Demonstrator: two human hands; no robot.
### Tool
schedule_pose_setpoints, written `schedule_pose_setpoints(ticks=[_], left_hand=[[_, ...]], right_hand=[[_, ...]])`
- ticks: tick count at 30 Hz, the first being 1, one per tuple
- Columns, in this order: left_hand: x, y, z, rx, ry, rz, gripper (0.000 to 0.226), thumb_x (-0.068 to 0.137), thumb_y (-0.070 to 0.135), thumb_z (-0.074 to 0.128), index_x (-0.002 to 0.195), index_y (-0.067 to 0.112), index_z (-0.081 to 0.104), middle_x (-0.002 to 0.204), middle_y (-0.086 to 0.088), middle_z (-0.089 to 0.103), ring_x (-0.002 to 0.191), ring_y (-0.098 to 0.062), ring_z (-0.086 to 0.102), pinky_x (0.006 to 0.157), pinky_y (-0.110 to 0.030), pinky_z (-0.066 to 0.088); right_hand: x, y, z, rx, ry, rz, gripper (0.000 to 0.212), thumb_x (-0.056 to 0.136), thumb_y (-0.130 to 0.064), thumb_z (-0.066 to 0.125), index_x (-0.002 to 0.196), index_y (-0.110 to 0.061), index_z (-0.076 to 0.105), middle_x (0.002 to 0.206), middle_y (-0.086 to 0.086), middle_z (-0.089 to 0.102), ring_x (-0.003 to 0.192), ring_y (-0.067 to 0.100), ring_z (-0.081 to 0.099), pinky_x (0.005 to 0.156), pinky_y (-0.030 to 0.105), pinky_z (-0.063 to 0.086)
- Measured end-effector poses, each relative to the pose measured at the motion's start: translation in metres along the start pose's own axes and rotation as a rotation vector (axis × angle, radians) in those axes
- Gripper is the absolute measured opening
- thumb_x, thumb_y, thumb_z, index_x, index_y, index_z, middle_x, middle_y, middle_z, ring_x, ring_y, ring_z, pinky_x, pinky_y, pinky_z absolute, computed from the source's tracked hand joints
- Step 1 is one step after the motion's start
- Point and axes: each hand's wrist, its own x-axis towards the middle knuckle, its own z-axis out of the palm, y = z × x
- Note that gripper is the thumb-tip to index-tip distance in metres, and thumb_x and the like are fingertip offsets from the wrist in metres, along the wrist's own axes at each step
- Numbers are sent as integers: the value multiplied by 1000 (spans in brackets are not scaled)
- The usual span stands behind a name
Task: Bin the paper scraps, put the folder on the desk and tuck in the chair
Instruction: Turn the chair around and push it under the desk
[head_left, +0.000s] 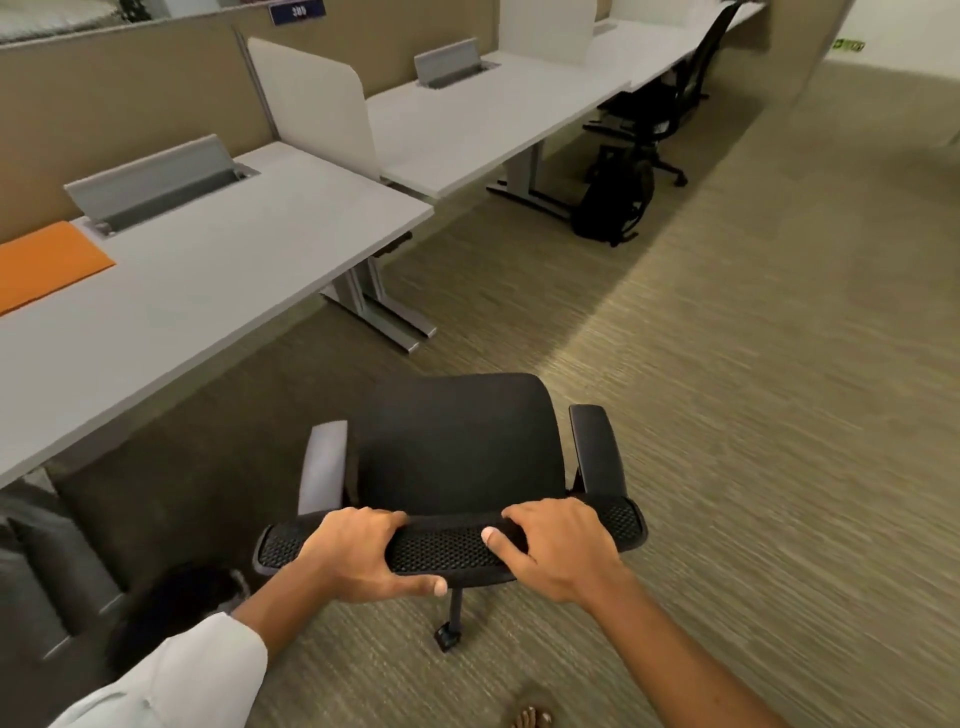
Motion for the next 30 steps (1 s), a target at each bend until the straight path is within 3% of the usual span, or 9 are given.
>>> schedule_pose_setpoints(ticks=[6,12,18,24,30], left_hand=[[4,50,-1,-64,12,-139,111,48,110,27,118,33,63,103,13,73,94,-12,69,78,-32,54],[8,115,6,-93,45,-302,103,49,109,30,95,24,66,90,4,73,87,-20,69,69,-35,46],[24,172,6,-128,72,-475,102,53,106,33,97,21,67,93,0,74,89,-24,69,67,-32,40],[41,226,10,-186,101,-590,94,53,107,29,83,23,59,86,0,72,83,-22,68,66,-32,41],[43,261,11,-218,153,-699,96,55,106,31,88,23,65,86,4,72,81,-18,67,66,-30,41]], right_hand=[[0,45,-8,-28,-4,-97,78,90,-75,16,121,-25,67,110,-5,74,102,20,67,86,40,49],[-4,94,-14,-50,49,-177,68,88,-76,29,99,-26,74,87,-4,75,84,18,69,71,36,50],[12,146,-26,-77,33,-338,66,88,-75,30,99,-26,73,88,-6,75,84,17,69,66,33,42],[24,192,-33,-89,10,-484,70,87,-76,27,103,-26,74,91,-6,75,86,16,69,72,34,51],[32,211,-41,-106,-7,-602,70,87,-76,23,95,-26,72,82,-6,72,78,14,66,69,34,49]])
